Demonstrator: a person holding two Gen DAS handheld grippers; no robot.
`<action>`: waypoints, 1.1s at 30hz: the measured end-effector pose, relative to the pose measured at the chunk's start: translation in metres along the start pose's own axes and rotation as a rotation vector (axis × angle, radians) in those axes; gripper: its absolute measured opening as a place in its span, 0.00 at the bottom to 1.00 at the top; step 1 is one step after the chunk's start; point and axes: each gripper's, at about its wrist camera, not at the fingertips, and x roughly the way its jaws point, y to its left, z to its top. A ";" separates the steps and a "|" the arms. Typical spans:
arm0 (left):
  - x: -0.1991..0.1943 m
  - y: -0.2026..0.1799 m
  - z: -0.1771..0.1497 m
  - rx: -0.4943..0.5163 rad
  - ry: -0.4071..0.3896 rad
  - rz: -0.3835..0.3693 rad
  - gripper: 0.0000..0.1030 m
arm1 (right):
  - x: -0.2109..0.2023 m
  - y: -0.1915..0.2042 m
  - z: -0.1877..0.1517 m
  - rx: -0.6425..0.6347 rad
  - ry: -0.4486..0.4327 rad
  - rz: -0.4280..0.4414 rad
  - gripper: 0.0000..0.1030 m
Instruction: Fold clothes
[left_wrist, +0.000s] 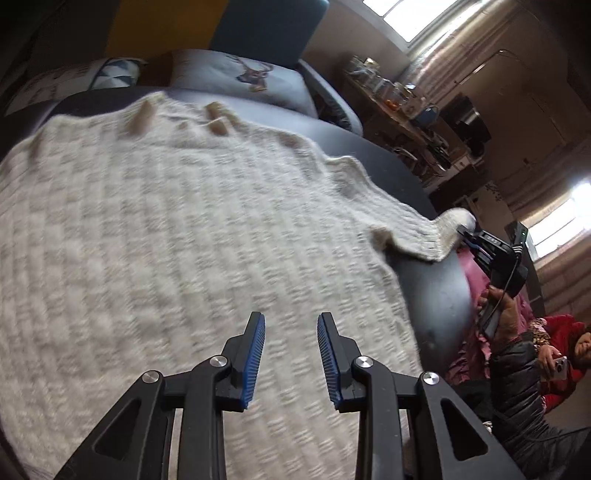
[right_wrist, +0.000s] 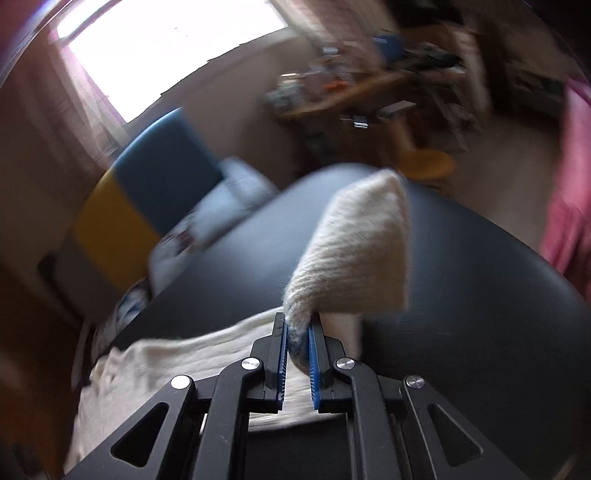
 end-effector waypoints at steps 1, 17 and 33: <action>0.005 -0.007 0.009 -0.004 0.013 -0.030 0.28 | 0.002 0.015 -0.004 -0.047 0.009 0.031 0.10; 0.141 -0.085 0.118 -0.203 0.285 -0.370 0.43 | 0.070 0.146 -0.112 -0.471 0.200 0.067 0.11; 0.206 -0.147 0.146 -0.026 0.394 -0.177 0.47 | 0.042 0.147 -0.126 -0.535 0.122 0.091 0.11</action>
